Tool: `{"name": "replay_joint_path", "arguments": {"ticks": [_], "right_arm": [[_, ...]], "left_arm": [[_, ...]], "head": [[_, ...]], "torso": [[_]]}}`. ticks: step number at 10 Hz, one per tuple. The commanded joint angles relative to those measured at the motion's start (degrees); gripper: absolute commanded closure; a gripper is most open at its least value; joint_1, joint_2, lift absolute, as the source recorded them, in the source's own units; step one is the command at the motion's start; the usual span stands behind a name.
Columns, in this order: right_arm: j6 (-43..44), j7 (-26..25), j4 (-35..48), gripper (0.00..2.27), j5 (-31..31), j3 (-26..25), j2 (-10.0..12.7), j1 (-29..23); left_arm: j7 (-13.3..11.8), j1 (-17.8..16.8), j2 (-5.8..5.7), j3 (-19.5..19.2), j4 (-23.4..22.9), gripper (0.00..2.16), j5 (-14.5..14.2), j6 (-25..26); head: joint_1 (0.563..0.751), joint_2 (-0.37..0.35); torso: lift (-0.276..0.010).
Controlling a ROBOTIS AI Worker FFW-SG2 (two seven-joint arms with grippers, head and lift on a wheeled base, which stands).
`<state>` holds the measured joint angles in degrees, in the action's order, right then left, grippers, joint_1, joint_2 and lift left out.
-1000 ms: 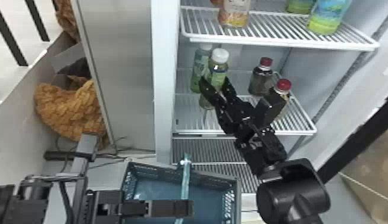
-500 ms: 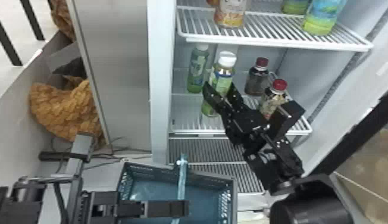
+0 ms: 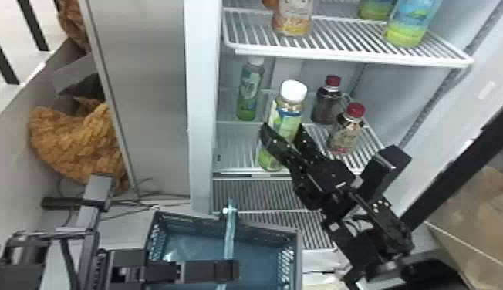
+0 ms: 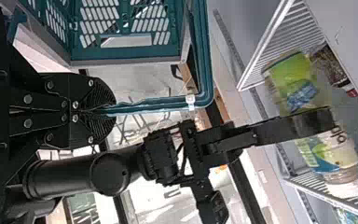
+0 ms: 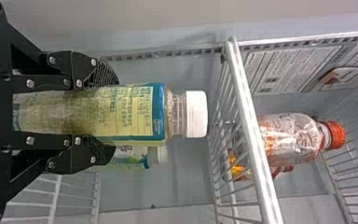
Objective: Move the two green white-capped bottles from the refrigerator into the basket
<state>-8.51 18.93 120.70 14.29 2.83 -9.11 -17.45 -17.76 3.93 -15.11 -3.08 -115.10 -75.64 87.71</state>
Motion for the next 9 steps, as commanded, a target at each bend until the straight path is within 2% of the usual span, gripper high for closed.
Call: {"name": "replay_joint_path", "arguments": {"ticks": [1,4,7,9], "right_arm": [[-2.9,0.6,3.1,0.9,0.4,-0.9,0.0,-2.7],[-7.0,1.7,9.2,0.9,0.9,-3.4,0.8,-7.9],[-10.6,3.5,12.5,0.9,1.8,-4.8,0.9,-10.4],[-17.6,5.3,15.5,0.9,1.6,-5.8,1.2,-11.5]], "left_arm": [[-0.1,0.0,0.0,0.0,0.0,1.16,0.0,0.0],[-0.1,0.0,0.08,-0.1,0.0,1.16,0.0,-0.1],[0.0,-0.1,0.08,-0.1,0.0,1.16,0.1,-0.1],[0.0,-0.1,0.08,-0.1,0.0,1.16,0.2,-0.1]], "head": [[0.695,-0.178],[0.695,-0.188],[0.695,-0.202],[0.695,-0.2]], "torso": [[-0.263],[-0.263],[-0.263],[-0.263]]}}
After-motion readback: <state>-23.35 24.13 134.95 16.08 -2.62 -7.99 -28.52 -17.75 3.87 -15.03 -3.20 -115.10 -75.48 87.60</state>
